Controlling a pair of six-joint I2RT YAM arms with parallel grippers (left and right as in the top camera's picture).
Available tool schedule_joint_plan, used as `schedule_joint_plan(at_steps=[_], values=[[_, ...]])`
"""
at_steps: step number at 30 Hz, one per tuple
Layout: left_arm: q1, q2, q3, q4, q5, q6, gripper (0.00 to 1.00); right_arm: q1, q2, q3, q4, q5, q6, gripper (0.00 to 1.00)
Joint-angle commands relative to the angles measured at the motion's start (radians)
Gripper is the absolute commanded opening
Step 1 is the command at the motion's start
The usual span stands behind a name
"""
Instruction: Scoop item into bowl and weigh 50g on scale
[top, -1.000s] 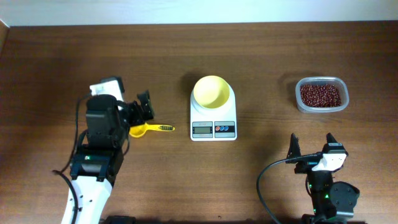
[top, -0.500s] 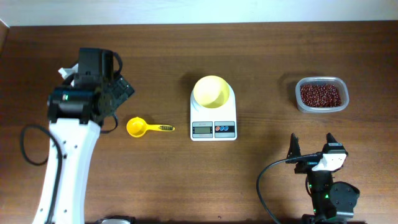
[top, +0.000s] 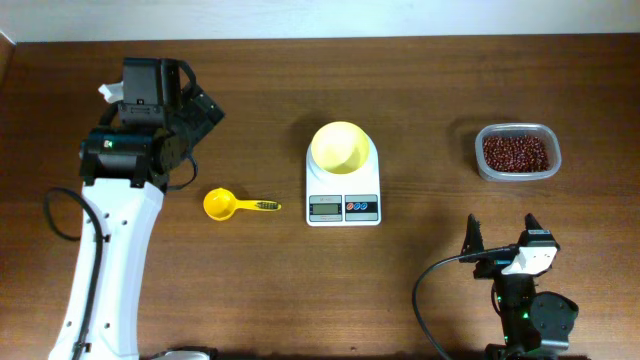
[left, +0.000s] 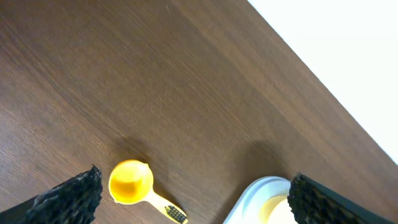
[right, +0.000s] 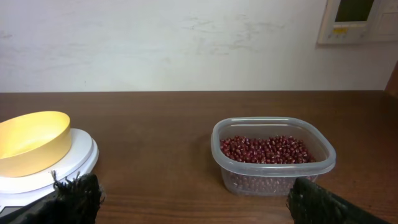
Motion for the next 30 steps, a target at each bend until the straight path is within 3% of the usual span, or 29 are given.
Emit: schedule_joint_plan(at_steps=[1, 5, 9, 11, 14, 18, 25, 30], values=[[0.004, 0.007, 0.017, -0.005, 0.021, -0.040, 0.97, -0.004, -0.006, -0.008, -0.001, 0.008, 0.003, 0.99], [0.004, 0.007, 0.016, -0.034, 0.038, -0.040, 0.92, -0.004, -0.006, -0.008, -0.001, 0.008, 0.003, 0.99], [0.004, 0.008, 0.005, -0.195, 0.036, -0.105, 0.91, -0.004, -0.006, -0.008, -0.001, 0.008, 0.003, 0.98], [0.004, 0.008, -0.056, -0.209, 0.037, -0.142, 1.00, -0.004, -0.006, -0.008, -0.001, 0.008, 0.003, 0.99], [0.002, 0.009, -0.170, -0.201, 0.046, -0.283, 0.99, -0.004, -0.006, -0.008, -0.001, 0.008, 0.003, 0.99], [0.002, 0.009, -0.264, -0.201, 0.081, -0.283, 0.98, -0.004, -0.006, -0.008, -0.001, 0.008, 0.003, 0.99], [0.002, 0.009, -0.505, 0.113, 0.063, -0.283, 0.86, -0.004, -0.006, -0.008, -0.001, 0.008, 0.003, 0.99], [0.003, 0.009, -0.596, 0.218, 0.057, -0.288, 0.76, -0.004, -0.006, -0.008, -0.001, 0.008, 0.003, 0.99]])
